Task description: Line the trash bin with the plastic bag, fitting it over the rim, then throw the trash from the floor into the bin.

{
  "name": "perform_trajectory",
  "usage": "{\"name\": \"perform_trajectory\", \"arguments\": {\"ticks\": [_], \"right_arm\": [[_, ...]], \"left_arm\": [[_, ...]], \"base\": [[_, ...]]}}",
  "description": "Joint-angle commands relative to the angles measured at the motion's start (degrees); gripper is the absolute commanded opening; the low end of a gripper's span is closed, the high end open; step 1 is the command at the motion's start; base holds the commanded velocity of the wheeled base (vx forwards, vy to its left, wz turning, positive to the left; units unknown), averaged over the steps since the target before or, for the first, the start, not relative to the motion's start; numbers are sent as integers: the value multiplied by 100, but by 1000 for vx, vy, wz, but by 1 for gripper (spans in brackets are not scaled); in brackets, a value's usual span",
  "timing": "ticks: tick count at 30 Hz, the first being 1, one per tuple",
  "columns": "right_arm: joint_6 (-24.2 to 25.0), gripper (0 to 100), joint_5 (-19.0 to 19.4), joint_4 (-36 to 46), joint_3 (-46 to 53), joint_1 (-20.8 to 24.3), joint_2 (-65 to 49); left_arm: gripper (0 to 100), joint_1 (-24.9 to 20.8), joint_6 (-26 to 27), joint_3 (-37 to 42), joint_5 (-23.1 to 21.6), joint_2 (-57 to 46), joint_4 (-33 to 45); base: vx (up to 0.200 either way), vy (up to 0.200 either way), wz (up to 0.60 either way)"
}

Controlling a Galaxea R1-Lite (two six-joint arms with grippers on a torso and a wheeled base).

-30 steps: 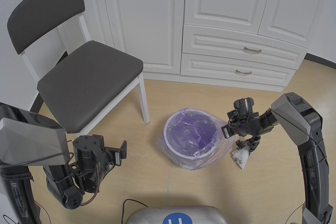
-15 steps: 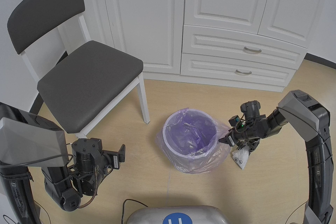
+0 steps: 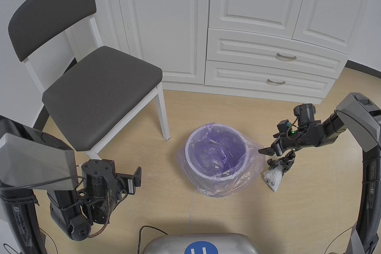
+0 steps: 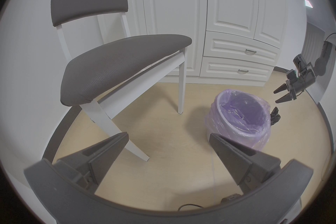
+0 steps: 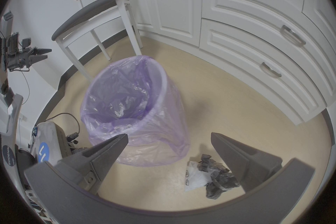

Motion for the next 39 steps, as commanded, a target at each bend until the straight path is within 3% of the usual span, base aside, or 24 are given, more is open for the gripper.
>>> {"name": "perform_trajectory", "arguments": {"ticks": [1, 14, 15, 20, 21, 23, 24, 26, 32, 39], "right_arm": [[3, 100, -41, 12, -251, -116, 268], [74, 100, -788, 434, -1244, -63, 1296], [83, 100, -1025, 671, -1569, -54, 1507], [100, 100, -1280, 1418, -2588, 60, 2008], [109, 100, -1447, 1901, -3045, 192, 2193], [109, 100, -1561, 2051, -3230, 253, 2280], [118, 100, -1834, 2244, -3608, 385, 2474], [109, 100, -2027, 2288, -3975, 526, 2729], [83, 100, -2132, 2235, -3975, 860, 3001], [83, 100, -2044, 2235, -3975, 833, 3010]], "left_arm": [[100, -8, -11, 4, 3, 55, -1], [100, -25, -2, 4, 20, 28, -1], [100, -25, -2, -14, 20, 28, -1], [100, -25, -2, -40, 20, 11, -1], [100, -25, -2, -40, 20, 11, -1], [100, -8, -2, -58, 20, 28, -1], [100, -8, -2, -67, 20, 37, -1], [100, -8, -2, -75, 20, 64, -1], [100, -16, -2, -93, 20, 152, -1], [100, -34, -2, -84, 20, 143, -1]], "base": [[0, 0, 0], [0, 0, 0], [0, 0, 0], [0, 0, 0], [0, 0, 0], [0, 0, 0], [0, 0, 0], [0, 0, 0], [0, 0, 0], [0, 0, 0]]}}
